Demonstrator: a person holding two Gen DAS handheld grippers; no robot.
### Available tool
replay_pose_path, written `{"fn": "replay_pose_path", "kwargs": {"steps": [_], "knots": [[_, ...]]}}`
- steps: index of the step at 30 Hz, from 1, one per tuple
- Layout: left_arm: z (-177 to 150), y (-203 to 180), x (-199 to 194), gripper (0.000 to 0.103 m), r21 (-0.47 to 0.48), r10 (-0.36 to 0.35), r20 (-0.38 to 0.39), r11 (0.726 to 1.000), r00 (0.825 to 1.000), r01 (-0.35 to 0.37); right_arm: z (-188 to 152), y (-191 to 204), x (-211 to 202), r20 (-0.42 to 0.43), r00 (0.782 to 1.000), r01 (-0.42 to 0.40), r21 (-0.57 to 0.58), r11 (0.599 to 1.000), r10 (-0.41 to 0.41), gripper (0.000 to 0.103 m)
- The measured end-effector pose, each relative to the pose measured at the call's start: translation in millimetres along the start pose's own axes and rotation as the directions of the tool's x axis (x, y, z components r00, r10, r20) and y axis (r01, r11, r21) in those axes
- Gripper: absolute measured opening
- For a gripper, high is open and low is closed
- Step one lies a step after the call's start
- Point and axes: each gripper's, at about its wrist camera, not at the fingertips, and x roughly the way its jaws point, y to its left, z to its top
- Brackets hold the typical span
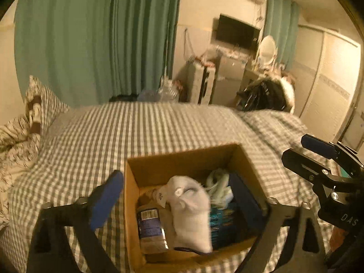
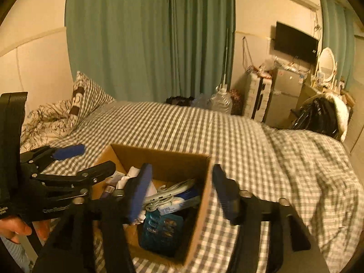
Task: Organize objects
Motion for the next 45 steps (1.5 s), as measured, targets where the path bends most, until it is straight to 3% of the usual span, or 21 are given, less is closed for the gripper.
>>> {"fn": "replay_pose_path", "kwargs": {"steps": [4,9,13,18,22,28,31,35,45], "knots": [[14,-19,-47,0.102,0.073,0.033,0.046,0.997,0.998,-0.036,12,-2,-52,0.072,0.997,0.012,0.002,1.000,-0.012,0.070],[22,-32,-109,0.103,0.086,0.022,0.154,0.996,0.988,-0.035,22,-4,-124,0.177,0.984,0.012,0.007,1.000,-0.013,0.090],[16,-43,-150,0.103,0.088,0.008,0.243,0.996,0.970,-0.030,19,-5,-166,0.255,0.967,0.018,0.006,1.000,-0.019,0.103],[1,-56,-179,0.103,0.072,0.035,0.317,0.996,0.948,-0.060,9,-11,-193,0.282,0.958,0.048,0.035,0.998,-0.056,0.103],[-19,-59,-184,0.103,0.021,0.072,0.330,0.996,0.941,-0.084,-9,-14,-200,0.291,0.950,0.102,0.044,0.994,-0.110,0.103],[-60,-55,-170,0.103,-0.058,0.143,0.347,0.990,0.927,-0.131,-54,-20,-179,0.313,0.942,0.103,0.063,0.993,-0.118,0.103],[-79,-57,-151,0.103,-0.039,0.168,0.309,0.986,0.936,-0.164,-65,-21,-152,0.249,0.962,0.107,0.044,0.993,-0.115,0.103],[-94,-58,-128,0.103,-0.029,0.214,0.270,0.976,0.939,-0.215,-73,-15,-132,0.224,0.965,0.135,0.007,0.991,-0.133,0.103],[-95,-59,-126,0.103,-0.027,0.189,0.250,0.982,0.950,-0.189,-81,-16,-120,0.189,0.975,0.110,0.021,0.994,-0.112,0.103]]}}
